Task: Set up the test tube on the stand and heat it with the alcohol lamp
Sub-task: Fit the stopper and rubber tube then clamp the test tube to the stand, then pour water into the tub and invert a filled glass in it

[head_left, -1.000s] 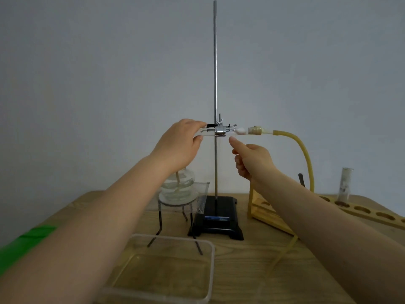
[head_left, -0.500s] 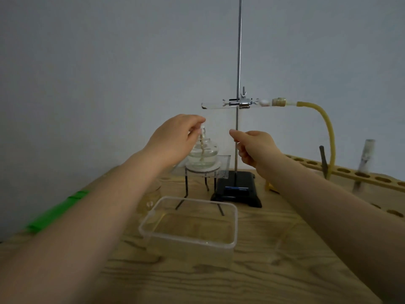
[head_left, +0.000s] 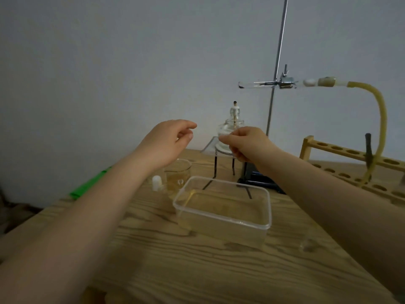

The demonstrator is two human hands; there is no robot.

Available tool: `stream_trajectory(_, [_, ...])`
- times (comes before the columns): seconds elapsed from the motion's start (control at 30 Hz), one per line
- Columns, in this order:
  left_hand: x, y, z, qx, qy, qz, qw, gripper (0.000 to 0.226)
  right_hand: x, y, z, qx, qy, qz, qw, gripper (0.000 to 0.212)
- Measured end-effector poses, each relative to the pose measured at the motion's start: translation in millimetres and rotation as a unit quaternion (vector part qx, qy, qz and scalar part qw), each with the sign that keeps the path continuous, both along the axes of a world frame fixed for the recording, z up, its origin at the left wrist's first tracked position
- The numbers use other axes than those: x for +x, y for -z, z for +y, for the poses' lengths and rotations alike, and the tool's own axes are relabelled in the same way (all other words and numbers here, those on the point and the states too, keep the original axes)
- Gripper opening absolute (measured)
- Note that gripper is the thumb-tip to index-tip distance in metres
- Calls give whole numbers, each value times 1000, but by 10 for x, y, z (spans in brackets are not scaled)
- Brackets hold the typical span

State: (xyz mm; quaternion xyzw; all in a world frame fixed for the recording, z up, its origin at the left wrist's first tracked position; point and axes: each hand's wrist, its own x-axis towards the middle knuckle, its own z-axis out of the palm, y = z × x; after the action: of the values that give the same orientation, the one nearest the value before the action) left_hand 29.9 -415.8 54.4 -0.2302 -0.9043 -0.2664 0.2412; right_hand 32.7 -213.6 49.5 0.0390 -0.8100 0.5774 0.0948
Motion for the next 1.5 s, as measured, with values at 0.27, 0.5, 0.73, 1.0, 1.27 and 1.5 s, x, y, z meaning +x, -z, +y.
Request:
stream_trajectory(0.27, [-90, 267, -385, 31, -18, -43, 998, 34, -126, 191, -502, 66, -45, 0, 997, 20])
stream_trajectory(0.5, [-144, 530, -614, 31, -37, -61, 997, 45, -247, 427, -767, 268, -23, 27, 963, 36])
stream_trajectory(0.73, [-205, 839, -727, 31, -46, -196, 979, 81, -369, 632, -919, 319, -26, -16, 947, 76])
stream_trajectory(1.0, [-290, 1189, -730, 30, -37, -253, 966, 82, -612, 739, -1032, 413, -1, 13, 911, 80])
stream_trajectory(1.27, [-340, 1454, -663, 123, -44, -206, 970, 49, -768, 713, -1081, 364, -41, -26, 930, 98])
stream_trajectory(1.5, [-369, 1505, -707, 175, -44, -189, 965, 45, -888, 701, -1096, 295, -82, -60, 950, 104])
